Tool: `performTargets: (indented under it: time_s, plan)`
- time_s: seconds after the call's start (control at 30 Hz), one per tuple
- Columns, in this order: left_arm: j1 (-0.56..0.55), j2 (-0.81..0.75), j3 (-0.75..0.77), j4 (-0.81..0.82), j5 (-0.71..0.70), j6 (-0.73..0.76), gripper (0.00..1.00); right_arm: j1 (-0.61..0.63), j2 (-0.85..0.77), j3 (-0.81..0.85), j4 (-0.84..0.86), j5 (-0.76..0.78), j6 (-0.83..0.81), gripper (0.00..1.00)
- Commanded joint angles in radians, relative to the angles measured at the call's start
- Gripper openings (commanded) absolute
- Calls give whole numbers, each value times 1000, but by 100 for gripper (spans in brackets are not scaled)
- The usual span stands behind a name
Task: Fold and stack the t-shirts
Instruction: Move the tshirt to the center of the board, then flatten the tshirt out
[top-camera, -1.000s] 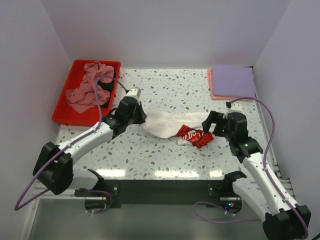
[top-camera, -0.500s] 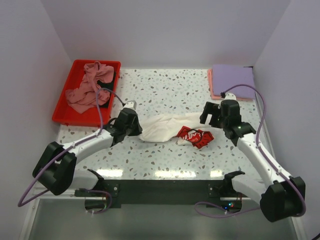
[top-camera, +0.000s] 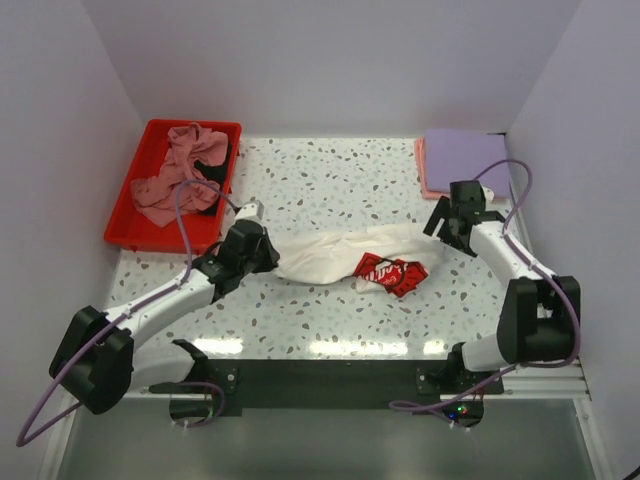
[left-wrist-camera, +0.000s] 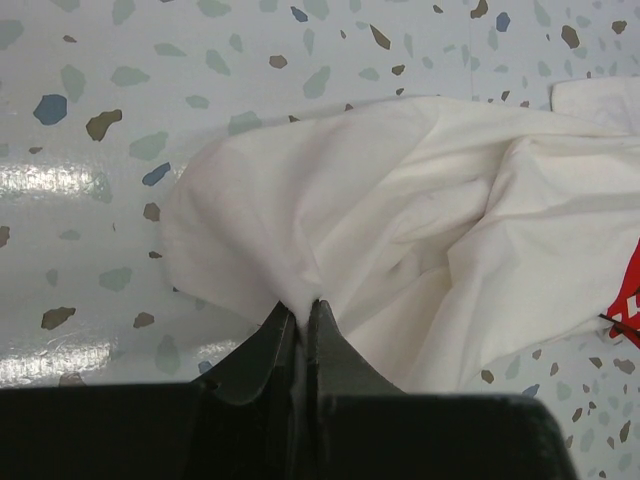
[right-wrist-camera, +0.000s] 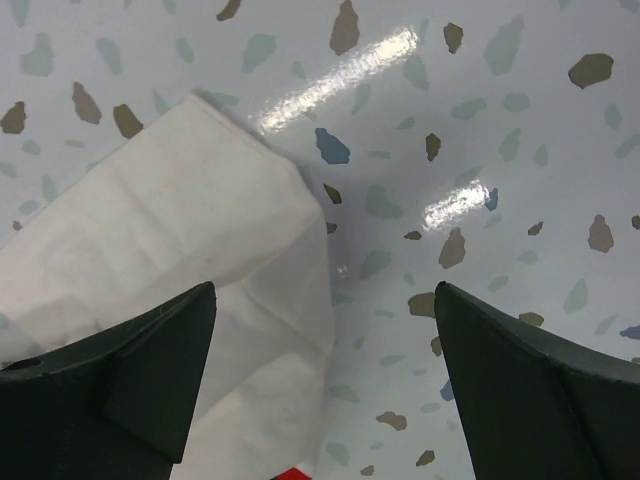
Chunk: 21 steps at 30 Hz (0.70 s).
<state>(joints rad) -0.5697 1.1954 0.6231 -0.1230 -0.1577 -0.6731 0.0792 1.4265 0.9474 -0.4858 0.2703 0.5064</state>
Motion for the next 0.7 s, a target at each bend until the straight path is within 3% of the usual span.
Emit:
performTargets:
  time_s: [0.0, 0.13, 0.17, 0.3, 0.37, 0.4, 0.5, 0.6, 0.67]
  plan:
    - [2, -20, -10, 22, -19, -14, 0, -38, 31, -7, 68, -57, 43, 93]
    - [2, -20, -13, 20, -11, -25, 0, -45, 121, -1, 93, -65, 69, 87]
    - [2, -20, -13, 19, -11, -25, 0, -47, 135, -1, 96, -75, 73, 80]
    - [2, -28, -17, 19, -25, -28, 0, -48, 157, -28, 136, -128, 87, 70]
    - [2, -26, -14, 14, -22, -28, 0, -48, 140, -55, 156, -143, 92, 54]
    - [2, -26, -8, 11, -20, -25, 0, -47, 131, -61, 162, -143, 92, 34]
    - [2, -26, 6, 3, -43, -20, 0, -48, 75, -84, 179, -137, 84, 14]
    - [2, -31, 24, -9, -48, -26, 0, -47, -4, -87, 184, -144, 63, 2]
    - [2, -45, 35, -9, -51, -23, 0, -48, -49, -79, 171, -122, 54, 0]
